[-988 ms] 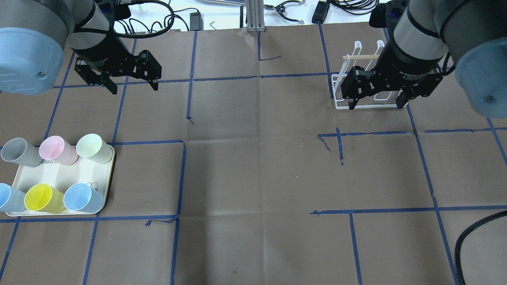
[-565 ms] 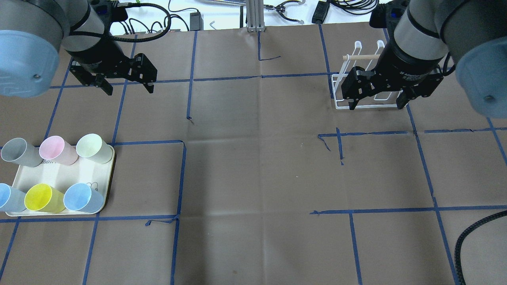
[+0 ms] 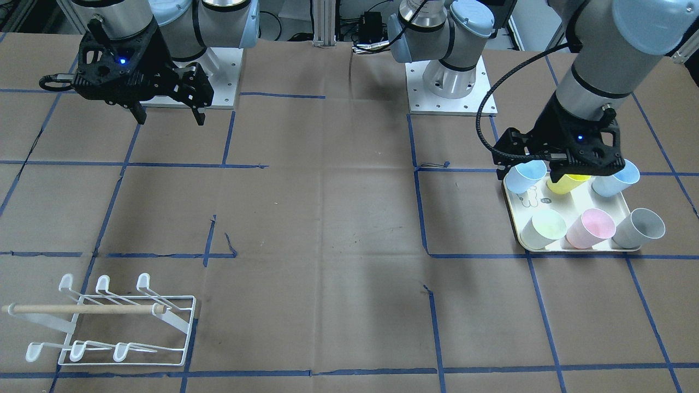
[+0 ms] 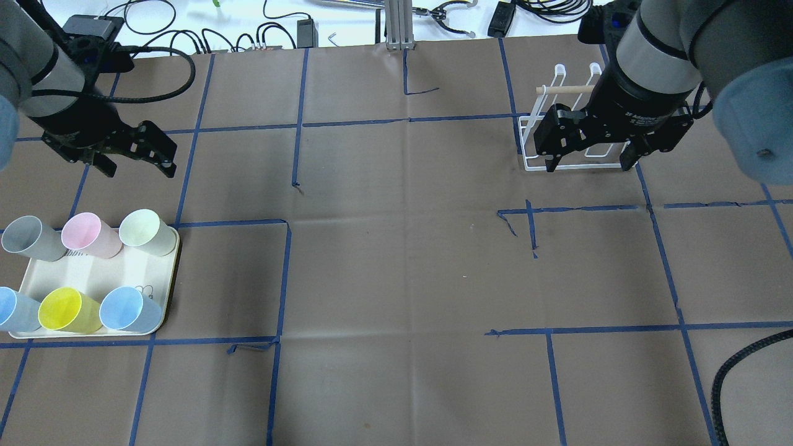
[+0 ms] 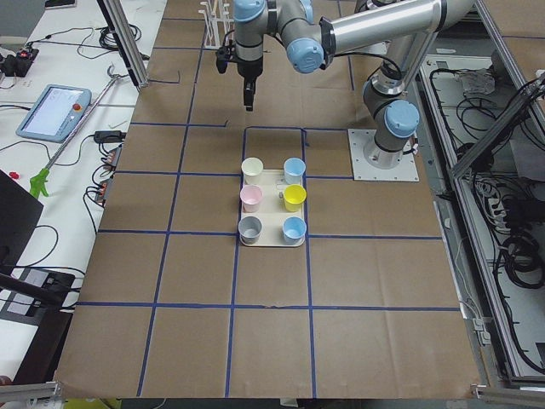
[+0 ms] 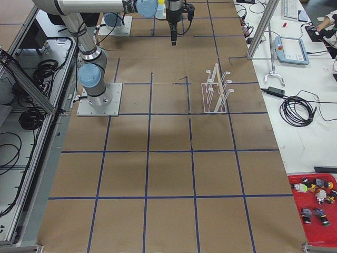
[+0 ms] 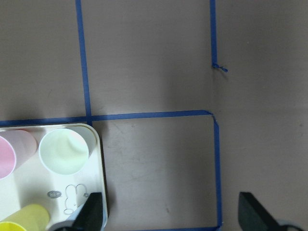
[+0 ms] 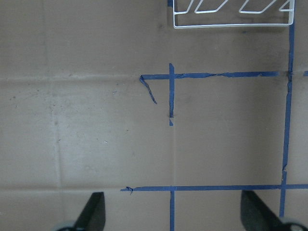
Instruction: Transfer IKEA cup to right arm and place on rack
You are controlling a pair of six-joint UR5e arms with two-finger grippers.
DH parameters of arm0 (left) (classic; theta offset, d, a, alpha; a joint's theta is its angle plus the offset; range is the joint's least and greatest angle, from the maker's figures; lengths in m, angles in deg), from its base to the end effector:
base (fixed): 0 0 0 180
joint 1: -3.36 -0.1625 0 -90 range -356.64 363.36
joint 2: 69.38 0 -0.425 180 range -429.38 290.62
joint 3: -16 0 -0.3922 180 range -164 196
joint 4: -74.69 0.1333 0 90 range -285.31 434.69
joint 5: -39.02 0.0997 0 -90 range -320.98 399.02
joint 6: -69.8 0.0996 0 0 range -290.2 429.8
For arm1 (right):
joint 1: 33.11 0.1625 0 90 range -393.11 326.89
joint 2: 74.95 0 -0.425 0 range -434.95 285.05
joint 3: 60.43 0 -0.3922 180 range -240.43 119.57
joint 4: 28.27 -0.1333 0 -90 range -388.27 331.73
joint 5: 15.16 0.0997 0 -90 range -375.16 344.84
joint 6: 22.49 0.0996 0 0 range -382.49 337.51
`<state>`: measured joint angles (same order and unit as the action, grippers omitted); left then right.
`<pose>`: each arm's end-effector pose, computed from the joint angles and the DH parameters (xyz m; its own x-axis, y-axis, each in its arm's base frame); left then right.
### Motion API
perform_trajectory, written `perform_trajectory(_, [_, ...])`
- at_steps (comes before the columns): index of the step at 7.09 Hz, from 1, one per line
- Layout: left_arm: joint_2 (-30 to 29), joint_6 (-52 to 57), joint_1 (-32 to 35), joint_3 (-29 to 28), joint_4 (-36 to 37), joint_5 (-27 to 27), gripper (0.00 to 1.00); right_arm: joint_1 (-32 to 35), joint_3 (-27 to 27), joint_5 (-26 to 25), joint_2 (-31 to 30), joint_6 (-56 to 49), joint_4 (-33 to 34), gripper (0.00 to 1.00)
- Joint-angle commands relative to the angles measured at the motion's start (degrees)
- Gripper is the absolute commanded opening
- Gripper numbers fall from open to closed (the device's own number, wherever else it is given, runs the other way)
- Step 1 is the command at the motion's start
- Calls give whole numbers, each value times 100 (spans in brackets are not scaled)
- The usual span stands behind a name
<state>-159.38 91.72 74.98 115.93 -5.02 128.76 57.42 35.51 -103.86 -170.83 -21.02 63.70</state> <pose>0.0265 -0.5040 0.4209 -0.9981 0.0618 0.0019 0.0618 0.9981 -0.0075 0.1397 -0.4504 0.4887 -0.9996 0.0156 -0.0235 0.0164 0.9993 -0.0327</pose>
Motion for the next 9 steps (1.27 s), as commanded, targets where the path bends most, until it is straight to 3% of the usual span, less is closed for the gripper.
perform_trajectory(1, [-18,732,-683,350,392,-27,99,0,3,1,0,3,-13,100])
perform_trajectory(3, [-245,726,-694,473,726,-35,99,-9,3,1,-9,-6,-13,100])
perform_trajectory(6, [-913,674,-685,1036,2026,-183,99,-18,3,10,0,3,-13,100])
perform_trajectory(9, [-1327,656,-694,1107,2064,-220,99,-18,3,10,-9,3,-22,100])
